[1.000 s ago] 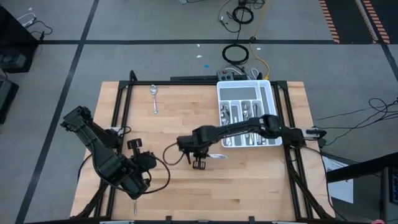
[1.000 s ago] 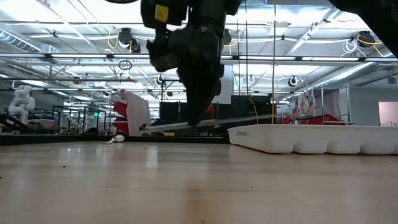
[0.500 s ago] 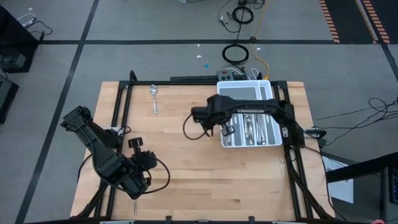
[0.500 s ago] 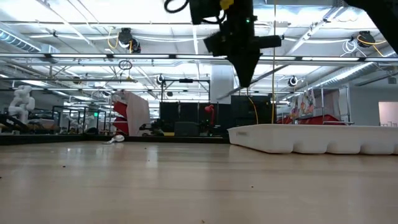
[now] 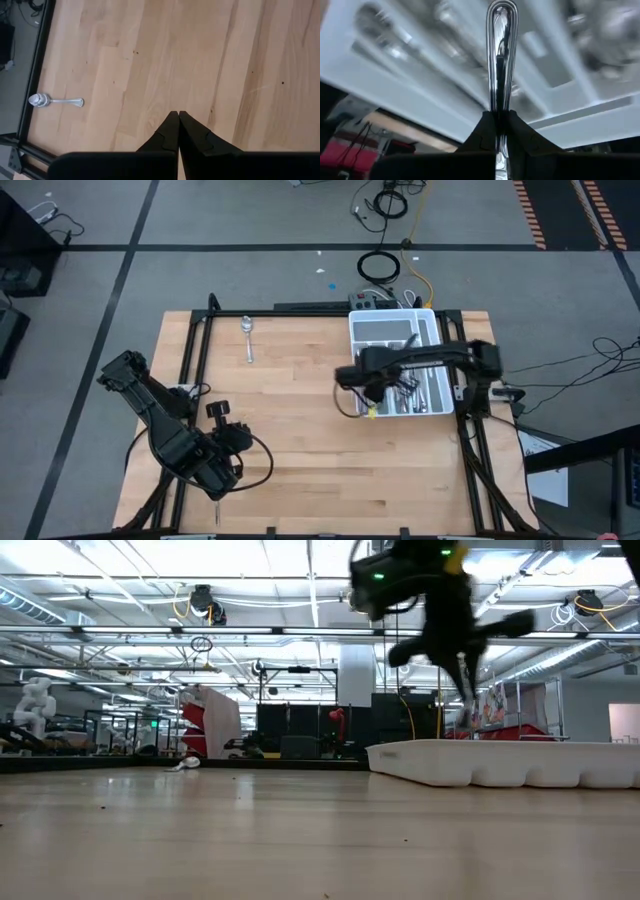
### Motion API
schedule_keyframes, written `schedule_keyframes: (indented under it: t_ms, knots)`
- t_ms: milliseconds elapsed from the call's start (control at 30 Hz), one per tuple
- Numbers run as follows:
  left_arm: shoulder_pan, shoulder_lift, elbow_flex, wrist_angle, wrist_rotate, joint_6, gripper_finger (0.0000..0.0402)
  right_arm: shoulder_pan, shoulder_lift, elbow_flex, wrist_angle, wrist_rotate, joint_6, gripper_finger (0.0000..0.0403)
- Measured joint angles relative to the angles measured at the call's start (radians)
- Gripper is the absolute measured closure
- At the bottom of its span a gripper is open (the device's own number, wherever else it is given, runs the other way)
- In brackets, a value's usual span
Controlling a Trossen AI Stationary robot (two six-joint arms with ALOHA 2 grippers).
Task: Sort silverware
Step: Put the silver knife into the white silverware tray
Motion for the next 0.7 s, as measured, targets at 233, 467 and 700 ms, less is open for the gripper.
schedule_keyframes:
  t_ms: [233, 467, 700]
  knots:
    - [0.004, 0.000, 0.000, 0.000, 0.000, 0.002, 0.0395, 0.044, -0.280, -0.281, 0.000, -0.070, -0.074, 0.0403]
    - [0.029, 0.000, 0.000, 0.000, -0.025, 0.010, 0.0395, 0.063, -0.503, -0.474, 0.004, -0.154, -0.314, 0.0403]
    - [0.070, 0.000, 0.000, 0.000, -0.031, 0.008, 0.0395, 0.056, -0.514, -0.611, 0.045, -0.122, -0.409, 0.0403]
